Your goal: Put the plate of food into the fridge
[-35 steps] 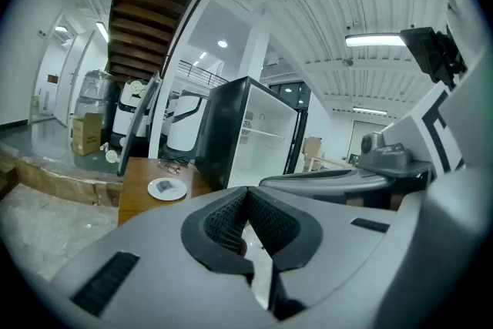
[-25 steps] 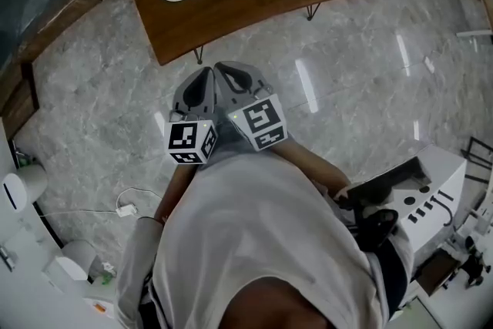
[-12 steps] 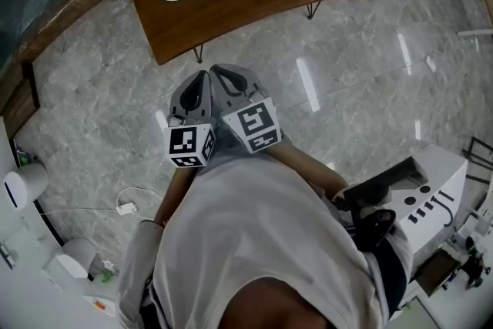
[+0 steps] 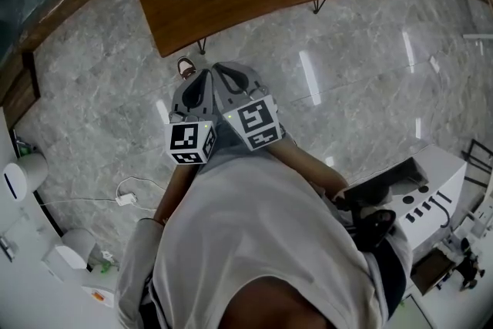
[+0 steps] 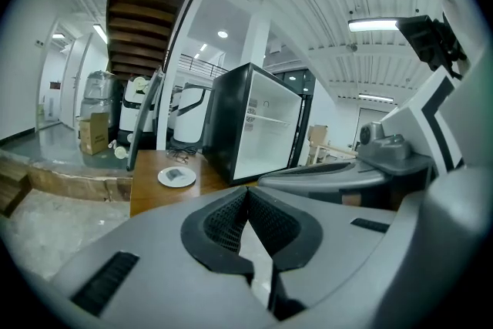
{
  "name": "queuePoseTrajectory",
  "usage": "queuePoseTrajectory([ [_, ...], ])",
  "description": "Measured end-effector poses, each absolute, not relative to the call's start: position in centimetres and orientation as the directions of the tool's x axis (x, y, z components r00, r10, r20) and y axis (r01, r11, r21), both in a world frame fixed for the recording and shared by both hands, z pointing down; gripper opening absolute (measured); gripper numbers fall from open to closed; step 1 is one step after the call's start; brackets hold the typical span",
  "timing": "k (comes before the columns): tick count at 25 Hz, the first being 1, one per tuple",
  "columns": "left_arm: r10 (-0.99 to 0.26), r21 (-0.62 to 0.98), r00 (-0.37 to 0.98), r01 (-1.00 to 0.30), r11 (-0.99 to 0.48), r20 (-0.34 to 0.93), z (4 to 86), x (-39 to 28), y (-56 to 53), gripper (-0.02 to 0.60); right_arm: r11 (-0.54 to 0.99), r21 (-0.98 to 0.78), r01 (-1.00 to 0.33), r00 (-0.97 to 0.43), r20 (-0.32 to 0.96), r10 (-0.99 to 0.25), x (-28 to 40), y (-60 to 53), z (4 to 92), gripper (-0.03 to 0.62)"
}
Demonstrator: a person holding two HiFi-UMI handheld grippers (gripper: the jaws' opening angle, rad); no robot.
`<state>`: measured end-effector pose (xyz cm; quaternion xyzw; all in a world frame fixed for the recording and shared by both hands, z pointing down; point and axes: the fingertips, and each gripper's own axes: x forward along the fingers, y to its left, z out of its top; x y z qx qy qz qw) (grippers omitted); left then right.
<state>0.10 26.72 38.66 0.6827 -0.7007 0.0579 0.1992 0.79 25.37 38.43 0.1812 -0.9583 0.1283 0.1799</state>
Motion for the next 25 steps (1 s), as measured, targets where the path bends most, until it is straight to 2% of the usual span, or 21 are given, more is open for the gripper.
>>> queuePoseTrajectory([
  [13,-0.921,0.221,0.076,-0.975,0.011,0.383,40.2,-2.4,23.2,0.018,0.878,-0.192,-0.439,-0.841,0.433,-0.325,-1.7,21.9,40.0,0.018],
  [25,-0.925,0.206,0.108,-0.978,-0.034,0.365,39.0,-11.5,17.4,0.018,0.874,-0.169,-0.455,-0.840,0.407,-0.358,-10.9,16.0,38.7,0.017],
])
